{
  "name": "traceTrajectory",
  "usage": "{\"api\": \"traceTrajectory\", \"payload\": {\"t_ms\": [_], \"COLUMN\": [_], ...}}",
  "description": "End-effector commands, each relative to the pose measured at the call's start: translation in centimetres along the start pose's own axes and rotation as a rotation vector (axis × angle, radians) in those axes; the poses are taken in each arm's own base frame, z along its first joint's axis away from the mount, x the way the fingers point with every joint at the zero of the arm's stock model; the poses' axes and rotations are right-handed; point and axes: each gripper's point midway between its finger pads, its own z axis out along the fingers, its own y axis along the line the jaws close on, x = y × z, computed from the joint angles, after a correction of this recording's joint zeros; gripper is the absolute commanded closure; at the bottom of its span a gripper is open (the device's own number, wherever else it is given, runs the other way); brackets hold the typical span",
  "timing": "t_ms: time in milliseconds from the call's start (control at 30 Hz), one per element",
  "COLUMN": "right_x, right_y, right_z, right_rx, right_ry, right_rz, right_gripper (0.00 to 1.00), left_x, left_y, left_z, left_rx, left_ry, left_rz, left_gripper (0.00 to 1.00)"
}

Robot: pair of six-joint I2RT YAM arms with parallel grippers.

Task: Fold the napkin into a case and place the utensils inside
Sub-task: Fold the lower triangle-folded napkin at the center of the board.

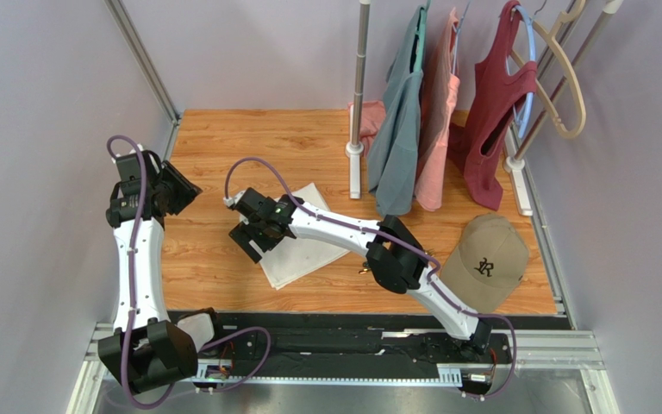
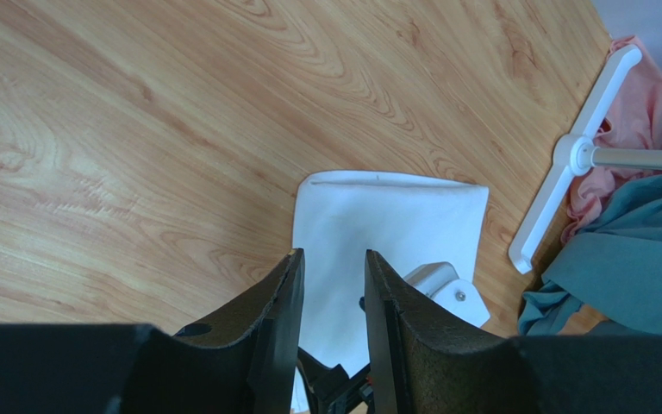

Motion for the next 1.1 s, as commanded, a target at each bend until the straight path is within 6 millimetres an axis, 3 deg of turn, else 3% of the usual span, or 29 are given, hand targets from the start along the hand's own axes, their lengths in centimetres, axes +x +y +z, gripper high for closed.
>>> {"api": "traceTrajectory", "payload": {"t_ms": [0, 233, 400, 667, 833, 933, 1067], "right_x": [-0.7, 0.0, 0.9, 5.9, 8.3, 7.8, 6.5], "right_y": [0.9, 1.9, 1.9, 1.2, 0.2, 0.2, 0.7], "right_z": [0.5, 1.9, 3.1, 5.2, 6.1, 5.9, 5.3], "right_rx": [0.006, 0.009, 0.045, 0.123, 0.191, 0.194, 0.169], "right_ry": [-0.017, -0.01, 0.021, 0.155, 0.233, 0.213, 0.178], "right_rz": [-0.004, 0.01, 0.017, 0.032, 0.026, 0.031, 0.024], "right_gripper": [0.16, 0.25, 0.39, 0.45, 0.66, 0.78, 0.82], "left_x": [0.1, 0.3, 0.2, 0.3, 0.4, 0.5, 0.8], "left_y": [-0.1, -0.3, -0.2, 0.1, -0.1, 0.0, 0.1], "left_z": [-0.6, -0.6, -0.5, -0.2, -0.1, -0.1, 0.2], "left_rx": [0.03, 0.049, 0.046, 0.044, 0.055, 0.056, 0.058], "left_ry": [-0.003, 0.011, 0.01, 0.018, 0.027, 0.033, 0.045], "left_rz": [-0.037, -0.042, -0.042, -0.052, -0.055, -0.053, -0.046], "left_gripper": [0.59, 0.59, 0.59, 0.59, 0.59, 0.59, 0.59]}}
